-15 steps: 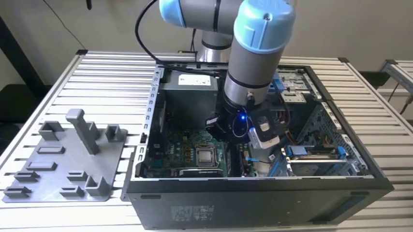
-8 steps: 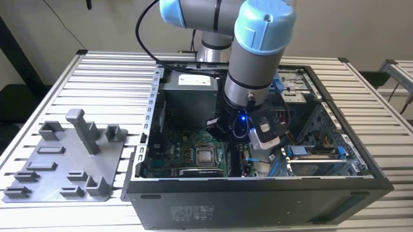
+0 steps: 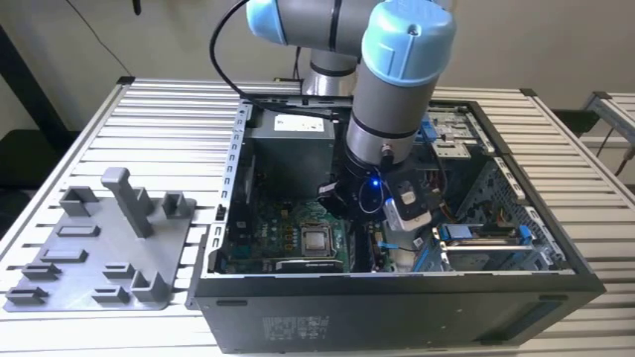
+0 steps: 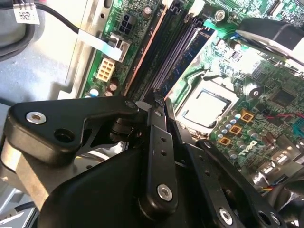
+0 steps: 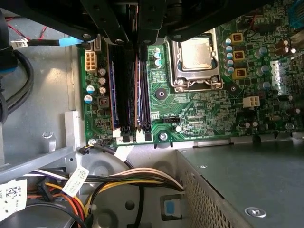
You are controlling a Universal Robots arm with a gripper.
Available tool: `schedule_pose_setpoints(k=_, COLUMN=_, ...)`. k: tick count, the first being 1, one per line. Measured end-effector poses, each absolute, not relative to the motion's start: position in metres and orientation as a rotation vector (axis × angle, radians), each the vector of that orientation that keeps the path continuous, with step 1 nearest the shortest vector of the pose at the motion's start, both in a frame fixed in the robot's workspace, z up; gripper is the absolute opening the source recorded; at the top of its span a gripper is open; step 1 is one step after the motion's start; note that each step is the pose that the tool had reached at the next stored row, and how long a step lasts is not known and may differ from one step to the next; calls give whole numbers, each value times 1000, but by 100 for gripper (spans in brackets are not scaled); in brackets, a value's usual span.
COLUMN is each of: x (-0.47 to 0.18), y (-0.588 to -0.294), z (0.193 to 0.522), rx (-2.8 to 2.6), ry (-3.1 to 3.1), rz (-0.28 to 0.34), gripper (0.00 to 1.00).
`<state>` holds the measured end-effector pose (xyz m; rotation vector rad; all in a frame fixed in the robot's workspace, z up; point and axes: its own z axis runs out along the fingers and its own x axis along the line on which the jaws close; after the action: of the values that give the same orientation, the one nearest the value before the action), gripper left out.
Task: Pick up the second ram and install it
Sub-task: 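Insert the second ram into the second slot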
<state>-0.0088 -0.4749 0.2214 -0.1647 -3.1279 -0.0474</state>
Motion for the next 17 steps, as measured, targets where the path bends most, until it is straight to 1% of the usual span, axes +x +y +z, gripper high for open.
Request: schedule_pose_setpoints(k=17, x=-10, y=-473, z=218, rx=-144, ry=-3129, rz=-47, gripper=14)
